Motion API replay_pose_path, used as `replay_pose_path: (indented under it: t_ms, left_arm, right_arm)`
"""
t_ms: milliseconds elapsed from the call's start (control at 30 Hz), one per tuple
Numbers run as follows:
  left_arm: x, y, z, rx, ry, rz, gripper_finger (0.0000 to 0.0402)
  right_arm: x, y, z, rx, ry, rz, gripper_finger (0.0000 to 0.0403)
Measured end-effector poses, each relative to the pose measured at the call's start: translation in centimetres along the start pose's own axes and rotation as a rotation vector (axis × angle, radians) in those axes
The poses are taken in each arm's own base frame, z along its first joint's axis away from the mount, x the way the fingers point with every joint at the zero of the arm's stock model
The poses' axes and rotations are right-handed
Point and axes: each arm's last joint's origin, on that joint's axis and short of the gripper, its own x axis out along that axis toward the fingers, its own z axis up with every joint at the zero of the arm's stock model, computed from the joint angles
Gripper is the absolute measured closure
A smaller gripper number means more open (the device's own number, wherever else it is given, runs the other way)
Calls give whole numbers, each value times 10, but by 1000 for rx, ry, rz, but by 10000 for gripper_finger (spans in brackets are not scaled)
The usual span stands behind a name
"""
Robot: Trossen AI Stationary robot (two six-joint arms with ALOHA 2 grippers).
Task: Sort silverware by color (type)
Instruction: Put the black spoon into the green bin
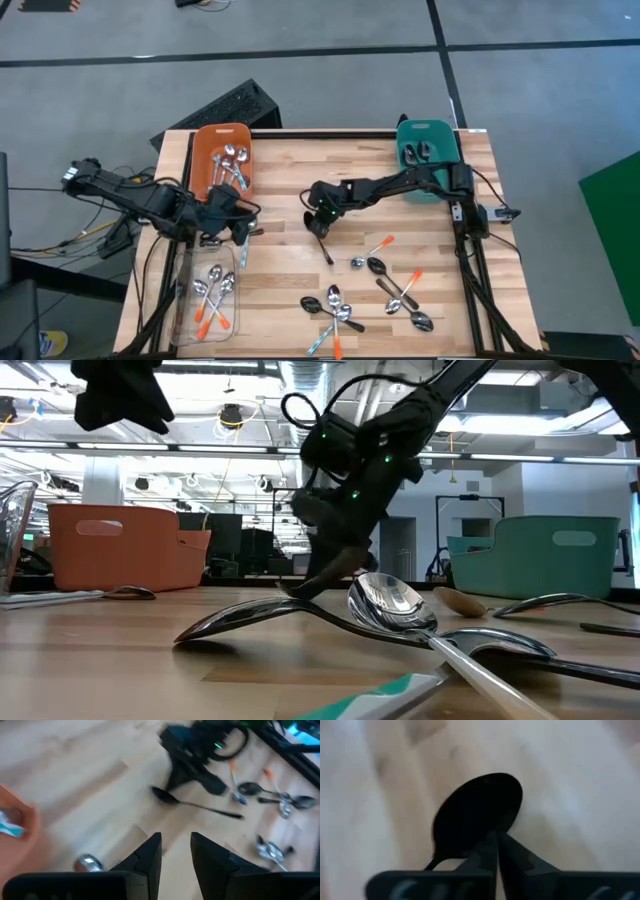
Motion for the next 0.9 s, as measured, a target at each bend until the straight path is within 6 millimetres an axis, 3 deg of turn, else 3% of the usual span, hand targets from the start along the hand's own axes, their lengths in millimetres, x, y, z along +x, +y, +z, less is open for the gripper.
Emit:
replay_pose_path:
  t_ms: [167, 233, 367, 467, 533, 633, 733, 900]
  left_arm:
    - [2, 3, 4, 7, -21, 24, 310]
    - [2, 3, 4, -8, -23, 27, 310]
    - [2, 3, 4, -12, -23, 27, 310]
    - [2, 3, 4, -12, -22, 27, 310]
    - [2, 3, 4, -8, -12, 26, 310]
    - [2, 3, 3, -18, 9, 16, 310]
    - [2, 3, 2, -21, 24, 12, 310]
    - [2, 4, 2, 3, 41, 5, 310]
  right_arm:
    - [-35, -4, 20, -57, -94, 23, 380]
    - [-48, -11, 27, -88, -121, 3, 362]
    - [-55, -19, 32, -175, -143, 4, 299]
    - [-46, -18, 34, -225, -153, 83, 233]
    - [-29, -14, 29, -266, -139, 136, 188]
    - [-15, -5, 21, -296, -121, 136, 149]
    - [-6, 5, 19, -347, -145, 156, 144]
    - [13, 4, 8, -353, -88, 165, 168]
